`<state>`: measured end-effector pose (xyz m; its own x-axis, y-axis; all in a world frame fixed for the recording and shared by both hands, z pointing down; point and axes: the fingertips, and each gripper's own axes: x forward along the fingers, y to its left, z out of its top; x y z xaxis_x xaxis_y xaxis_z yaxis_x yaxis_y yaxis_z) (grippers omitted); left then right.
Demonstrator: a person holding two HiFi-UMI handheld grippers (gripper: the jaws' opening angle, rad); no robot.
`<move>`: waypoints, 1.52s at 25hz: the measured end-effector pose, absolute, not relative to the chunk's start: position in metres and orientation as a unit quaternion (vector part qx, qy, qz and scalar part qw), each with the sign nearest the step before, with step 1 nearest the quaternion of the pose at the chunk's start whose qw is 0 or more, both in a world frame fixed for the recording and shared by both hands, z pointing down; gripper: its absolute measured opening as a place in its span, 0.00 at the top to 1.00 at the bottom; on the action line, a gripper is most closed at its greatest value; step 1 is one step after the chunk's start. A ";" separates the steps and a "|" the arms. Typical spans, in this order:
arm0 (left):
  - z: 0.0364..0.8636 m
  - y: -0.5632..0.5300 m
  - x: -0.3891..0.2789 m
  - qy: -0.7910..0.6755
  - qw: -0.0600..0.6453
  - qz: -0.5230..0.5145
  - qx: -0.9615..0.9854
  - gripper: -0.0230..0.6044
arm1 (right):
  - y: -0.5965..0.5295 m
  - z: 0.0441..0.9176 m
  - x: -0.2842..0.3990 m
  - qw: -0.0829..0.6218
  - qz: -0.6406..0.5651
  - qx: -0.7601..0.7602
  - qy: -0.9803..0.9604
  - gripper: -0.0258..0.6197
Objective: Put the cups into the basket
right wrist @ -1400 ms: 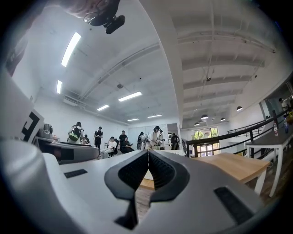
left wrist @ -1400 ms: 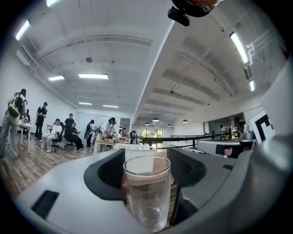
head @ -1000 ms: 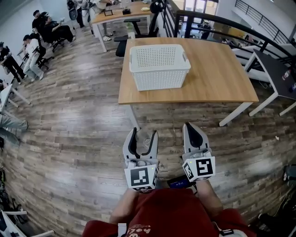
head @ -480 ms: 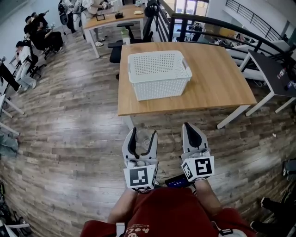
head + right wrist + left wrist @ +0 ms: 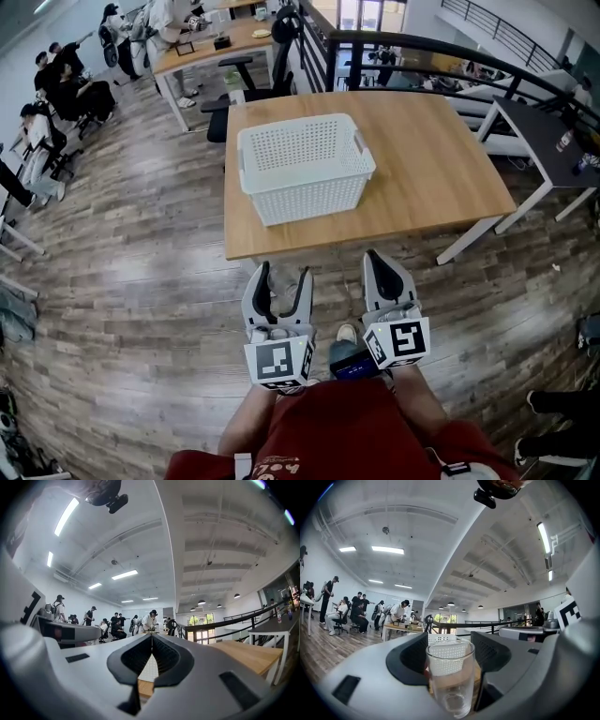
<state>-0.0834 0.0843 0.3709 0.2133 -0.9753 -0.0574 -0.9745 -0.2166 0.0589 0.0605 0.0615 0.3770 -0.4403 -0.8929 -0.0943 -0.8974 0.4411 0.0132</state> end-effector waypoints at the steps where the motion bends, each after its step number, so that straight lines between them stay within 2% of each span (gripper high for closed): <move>1: 0.370 0.077 -0.081 -0.626 0.006 -0.041 0.778 0.50 | 0.054 0.376 0.063 0.037 0.030 -0.527 0.849 0.94; 26: 0.350 -0.061 -0.012 -0.626 0.001 -0.022 0.780 0.50 | -0.082 0.374 0.125 0.045 0.006 -0.520 0.853 0.94; 38: 0.339 -0.119 -0.012 -0.657 -0.008 -0.019 0.753 0.50 | -0.153 0.364 0.134 0.063 0.004 -0.491 0.869 0.94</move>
